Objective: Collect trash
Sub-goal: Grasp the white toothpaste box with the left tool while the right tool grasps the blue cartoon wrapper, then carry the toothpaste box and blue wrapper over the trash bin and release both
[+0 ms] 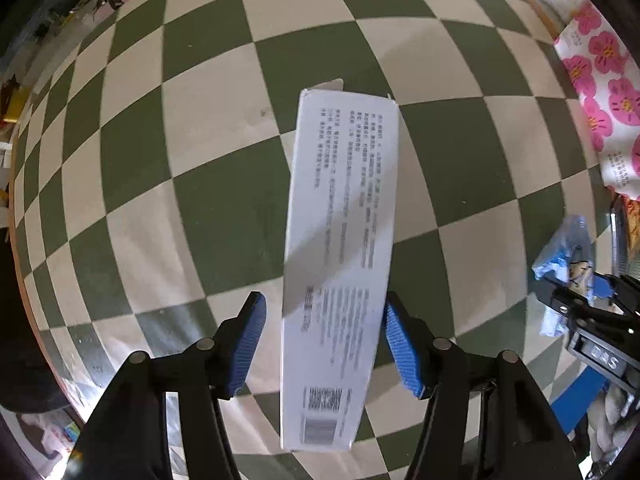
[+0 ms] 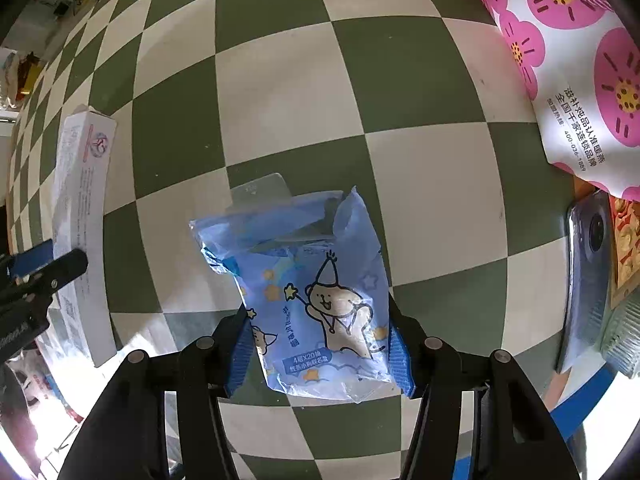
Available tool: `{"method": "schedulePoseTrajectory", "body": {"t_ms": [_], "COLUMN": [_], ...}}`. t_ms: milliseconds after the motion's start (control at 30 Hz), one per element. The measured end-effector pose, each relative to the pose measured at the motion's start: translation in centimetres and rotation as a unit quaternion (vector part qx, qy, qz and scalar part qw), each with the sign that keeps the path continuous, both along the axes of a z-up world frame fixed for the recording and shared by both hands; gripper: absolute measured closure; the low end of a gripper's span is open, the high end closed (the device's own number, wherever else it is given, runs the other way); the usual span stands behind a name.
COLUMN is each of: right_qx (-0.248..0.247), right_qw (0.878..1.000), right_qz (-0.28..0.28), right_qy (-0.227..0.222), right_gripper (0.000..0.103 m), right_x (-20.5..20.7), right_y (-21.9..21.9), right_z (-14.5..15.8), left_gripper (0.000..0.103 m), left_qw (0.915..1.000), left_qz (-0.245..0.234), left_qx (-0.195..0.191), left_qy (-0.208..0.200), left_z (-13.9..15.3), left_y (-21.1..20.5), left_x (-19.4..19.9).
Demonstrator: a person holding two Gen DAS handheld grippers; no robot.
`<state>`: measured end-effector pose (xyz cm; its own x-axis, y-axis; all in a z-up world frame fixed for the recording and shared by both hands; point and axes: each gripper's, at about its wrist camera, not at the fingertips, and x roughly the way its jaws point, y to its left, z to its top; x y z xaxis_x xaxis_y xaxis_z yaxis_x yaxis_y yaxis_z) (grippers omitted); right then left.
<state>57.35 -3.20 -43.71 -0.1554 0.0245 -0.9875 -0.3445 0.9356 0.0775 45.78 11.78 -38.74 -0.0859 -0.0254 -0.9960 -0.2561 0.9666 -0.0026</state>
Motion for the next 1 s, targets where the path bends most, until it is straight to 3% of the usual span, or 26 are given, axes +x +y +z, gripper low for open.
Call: {"method": "schedulePoseTrajectory", "body": {"t_ms": [100, 167, 333, 500, 567, 833, 1000], "right_qx": [0.001, 0.0, 0.008, 0.012, 0.016, 0.052, 0.083], "right_qw": [1.0, 1.0, 1.0, 0.999, 0.998, 0.993, 0.985], "right_qz": [-0.004, -0.004, 0.001, 0.006, 0.007, 0.006, 0.008], "right_qy": [-0.005, -0.007, -0.025, -0.045, -0.054, -0.103, -0.15], "right_gripper": [0.044, 0.045, 0.065, 0.075, 0.076, 0.079, 0.08], "right_x": [-0.2, -0.1, -2.6, -3.3, -3.9, -7.2, -11.4], "right_y": [0.2, 0.0, -0.5, -1.0, -1.0, -2.7, -2.0], "right_z": [-0.1, -0.3, 1.9, 3.2, 4.0, 9.7, 15.4], "left_gripper": [0.047, 0.06, 0.06, 0.06, 0.06, 0.06, 0.06], "left_qw": [0.9999, 0.9997, 0.9981, 0.9947, 0.9935, 0.9837, 0.9738], "left_qz": [-0.001, -0.001, 0.0, 0.016, 0.021, 0.064, 0.085], "left_qx": [0.011, 0.014, 0.041, 0.07, 0.076, 0.086, 0.092], "left_qy": [-0.003, -0.018, -0.046, -0.074, -0.082, -0.144, -0.189], "left_z": [-0.4, -0.2, 1.8, 4.1, 5.5, 11.0, 14.7], "left_y": [-0.2, -0.9, -2.5, -3.7, -1.8, -0.2, 1.0], "left_x": [0.9, 1.7, 0.3, -2.9, -2.6, -7.2, -13.3]}}
